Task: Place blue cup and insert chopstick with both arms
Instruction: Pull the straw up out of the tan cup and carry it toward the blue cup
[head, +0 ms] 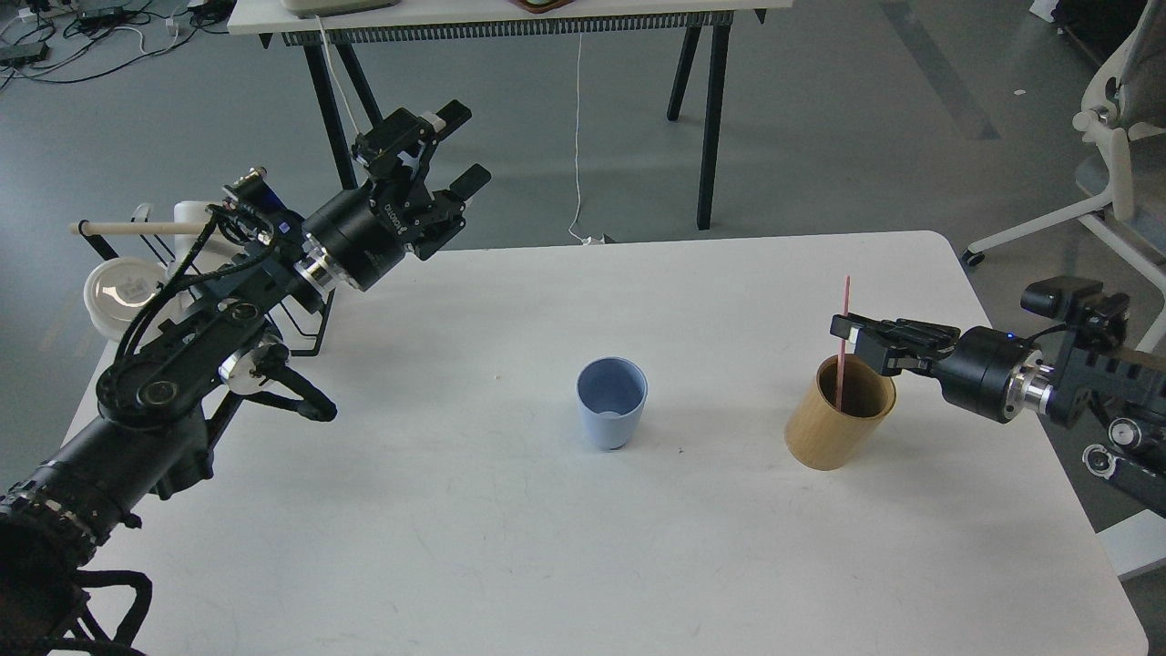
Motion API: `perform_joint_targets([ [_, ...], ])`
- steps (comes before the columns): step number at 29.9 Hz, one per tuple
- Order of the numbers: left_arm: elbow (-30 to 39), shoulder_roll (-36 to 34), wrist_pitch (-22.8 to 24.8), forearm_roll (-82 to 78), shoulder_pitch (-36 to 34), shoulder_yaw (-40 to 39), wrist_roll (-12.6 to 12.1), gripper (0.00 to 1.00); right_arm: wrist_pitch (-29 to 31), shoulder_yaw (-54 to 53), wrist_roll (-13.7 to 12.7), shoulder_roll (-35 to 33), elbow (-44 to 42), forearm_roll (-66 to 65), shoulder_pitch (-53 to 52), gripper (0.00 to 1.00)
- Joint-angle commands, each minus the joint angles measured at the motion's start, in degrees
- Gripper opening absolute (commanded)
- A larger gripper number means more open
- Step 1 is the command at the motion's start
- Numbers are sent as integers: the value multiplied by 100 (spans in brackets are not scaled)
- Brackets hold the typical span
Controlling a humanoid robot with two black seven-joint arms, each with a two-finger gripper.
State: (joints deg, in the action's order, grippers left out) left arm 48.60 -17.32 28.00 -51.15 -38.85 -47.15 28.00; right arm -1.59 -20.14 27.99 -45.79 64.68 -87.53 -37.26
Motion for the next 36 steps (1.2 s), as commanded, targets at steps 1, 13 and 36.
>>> perform_joint_targets([
  [1,0,1,0,0,0,-5,0,87,0,-7,1,-27,0,-1,-1,8],
  [13,-17,9,0,0,9,-5,0,87,36,-218,1,-281,71,69,-237,5],
  [36,-755,-114,0,0,518,-14,0,89,159,-157,1,647,670,913,-1828,0],
])
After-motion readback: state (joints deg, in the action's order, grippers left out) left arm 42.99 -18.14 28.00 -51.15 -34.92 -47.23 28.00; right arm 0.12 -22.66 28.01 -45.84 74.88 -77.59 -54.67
